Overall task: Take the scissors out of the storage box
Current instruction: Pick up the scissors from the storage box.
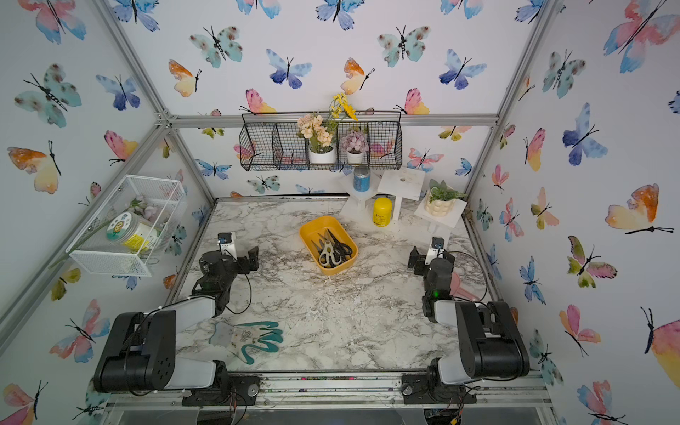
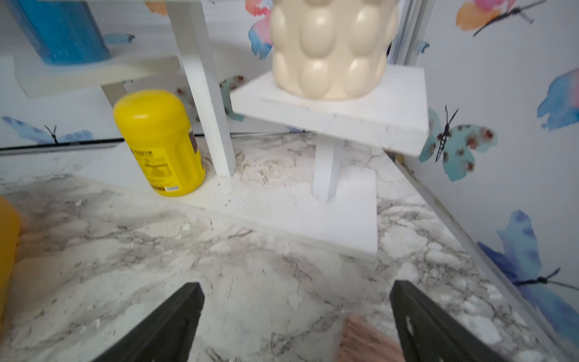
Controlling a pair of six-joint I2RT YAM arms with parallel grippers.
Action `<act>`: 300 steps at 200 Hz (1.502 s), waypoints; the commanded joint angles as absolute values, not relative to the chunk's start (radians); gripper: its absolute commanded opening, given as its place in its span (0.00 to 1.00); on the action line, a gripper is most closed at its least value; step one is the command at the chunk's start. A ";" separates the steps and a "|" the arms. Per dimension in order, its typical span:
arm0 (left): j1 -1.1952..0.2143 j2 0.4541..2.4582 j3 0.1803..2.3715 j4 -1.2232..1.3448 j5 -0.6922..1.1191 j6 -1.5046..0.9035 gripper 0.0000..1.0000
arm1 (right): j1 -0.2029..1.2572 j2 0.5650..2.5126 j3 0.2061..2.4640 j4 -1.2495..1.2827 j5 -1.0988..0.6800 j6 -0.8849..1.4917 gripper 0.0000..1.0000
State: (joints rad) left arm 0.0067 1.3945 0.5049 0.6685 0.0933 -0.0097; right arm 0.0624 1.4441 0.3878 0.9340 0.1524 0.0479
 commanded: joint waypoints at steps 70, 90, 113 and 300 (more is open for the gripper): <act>-0.335 1.248 0.836 0.146 -0.238 0.037 0.99 | 0.295 1.375 0.722 0.382 0.164 -0.006 0.97; -0.315 1.300 0.915 0.113 -0.060 0.027 0.91 | 0.375 1.427 0.789 0.301 0.149 0.001 0.97; -0.342 1.396 1.035 0.035 0.034 0.023 0.71 | 0.447 1.482 0.849 0.239 0.141 0.025 0.97; -0.624 2.030 1.564 -0.347 0.171 -0.535 0.33 | 0.513 1.649 1.083 -0.068 0.164 0.267 0.85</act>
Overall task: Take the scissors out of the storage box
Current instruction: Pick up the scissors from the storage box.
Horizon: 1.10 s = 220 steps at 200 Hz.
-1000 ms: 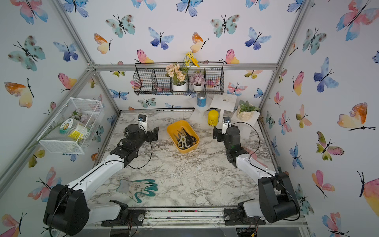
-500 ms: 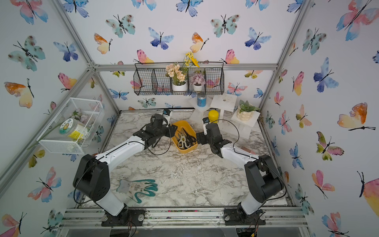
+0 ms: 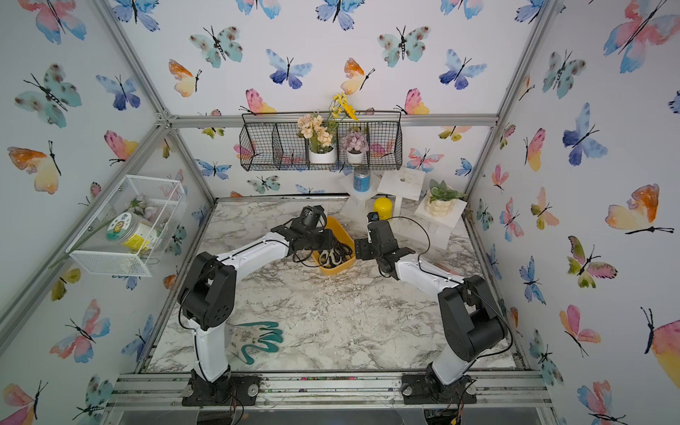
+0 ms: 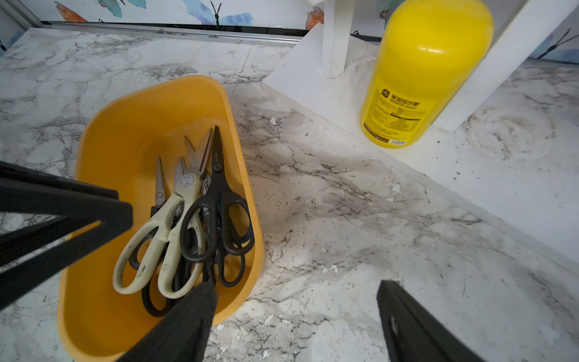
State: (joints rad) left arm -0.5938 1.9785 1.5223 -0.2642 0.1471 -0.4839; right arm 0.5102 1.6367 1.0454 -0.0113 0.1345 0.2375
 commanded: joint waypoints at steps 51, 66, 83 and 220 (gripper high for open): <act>-0.637 2.065 1.579 -0.397 0.099 -0.556 0.30 | 0.512 1.659 1.091 -0.074 0.154 0.267 0.85; -0.637 2.071 1.578 -0.399 0.085 -0.554 0.30 | 0.512 1.663 1.090 -0.076 0.145 0.269 0.85; -0.637 2.077 1.581 -0.399 0.075 -0.554 0.29 | 0.512 1.666 1.086 -0.075 0.140 0.270 0.85; -0.616 2.173 1.655 -0.446 0.031 -0.540 0.28 | 0.512 1.672 1.086 -0.103 0.095 0.255 0.85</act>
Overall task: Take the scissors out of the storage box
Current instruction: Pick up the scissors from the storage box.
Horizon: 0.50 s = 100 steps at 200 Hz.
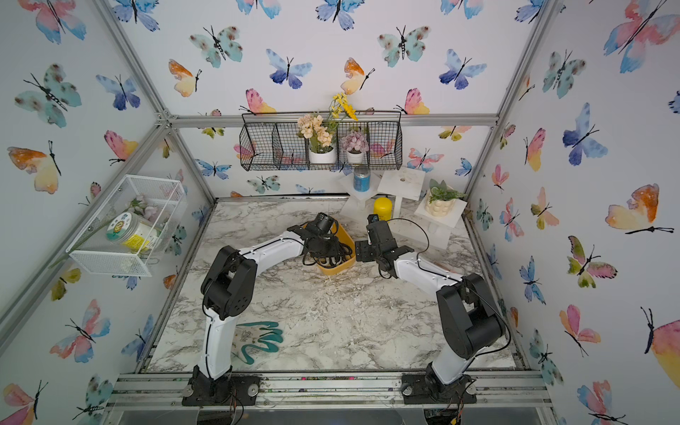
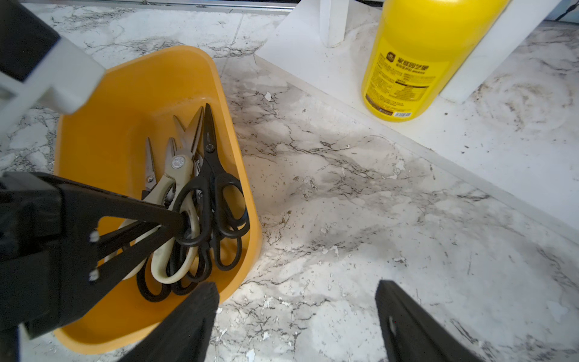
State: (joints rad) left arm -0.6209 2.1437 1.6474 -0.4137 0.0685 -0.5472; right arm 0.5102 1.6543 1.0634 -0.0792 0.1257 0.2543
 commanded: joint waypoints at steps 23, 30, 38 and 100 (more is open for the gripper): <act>-0.614 2.197 1.676 -0.452 0.027 -0.528 0.22 | 0.512 1.676 1.089 -0.102 0.085 0.254 0.85; -0.614 2.201 1.680 -0.455 0.021 -0.529 0.21 | 0.513 1.677 1.090 -0.104 0.082 0.254 0.85; -0.612 2.204 1.680 -0.458 0.016 -0.529 0.19 | 0.512 1.678 1.094 -0.106 0.078 0.253 0.85; -0.576 2.217 1.650 -0.497 -0.009 -0.525 0.12 | 0.512 1.692 1.118 -0.121 0.036 0.246 0.85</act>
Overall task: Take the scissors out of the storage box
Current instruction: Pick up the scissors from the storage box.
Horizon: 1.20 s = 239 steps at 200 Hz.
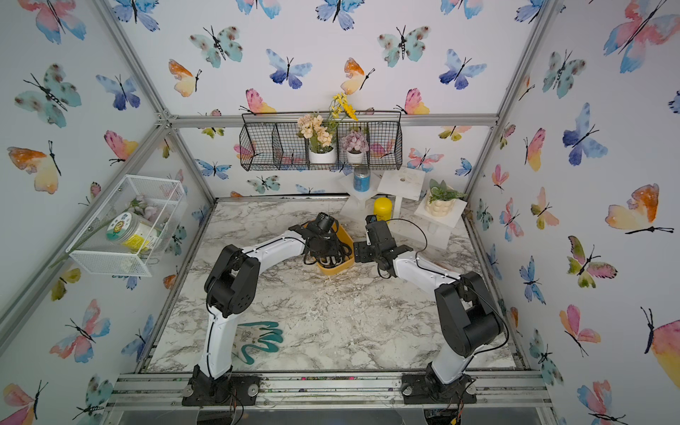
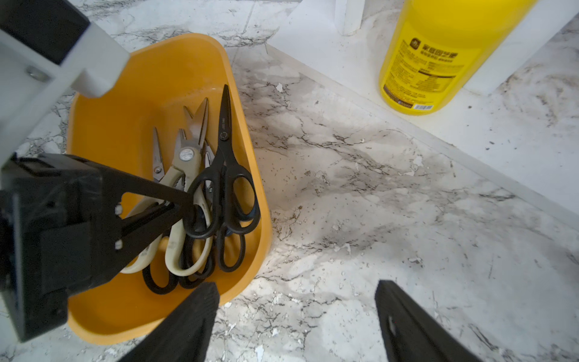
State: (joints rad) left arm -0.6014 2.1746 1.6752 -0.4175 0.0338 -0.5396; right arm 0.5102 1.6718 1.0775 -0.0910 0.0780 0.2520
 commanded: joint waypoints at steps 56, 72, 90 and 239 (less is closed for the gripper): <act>-0.570 2.204 1.678 -0.515 -0.025 -0.462 0.00 | 0.512 1.713 1.150 -0.126 0.019 0.247 0.84; -0.570 2.207 1.700 -0.524 -0.028 -0.451 0.00 | 0.512 1.718 1.157 -0.125 0.013 0.245 0.84; -0.571 2.189 1.721 -0.534 -0.027 -0.448 0.00 | 0.512 1.719 1.167 -0.130 0.011 0.245 0.84; -0.612 2.249 1.839 -0.599 -0.028 -0.482 0.28 | 0.508 1.747 1.193 -0.146 0.020 0.227 0.85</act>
State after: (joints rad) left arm -0.5968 2.2234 1.8141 -0.5480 -0.0021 -0.4751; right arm 0.5102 1.7210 1.1625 -0.1257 0.0315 0.2417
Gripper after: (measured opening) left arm 0.279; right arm 0.848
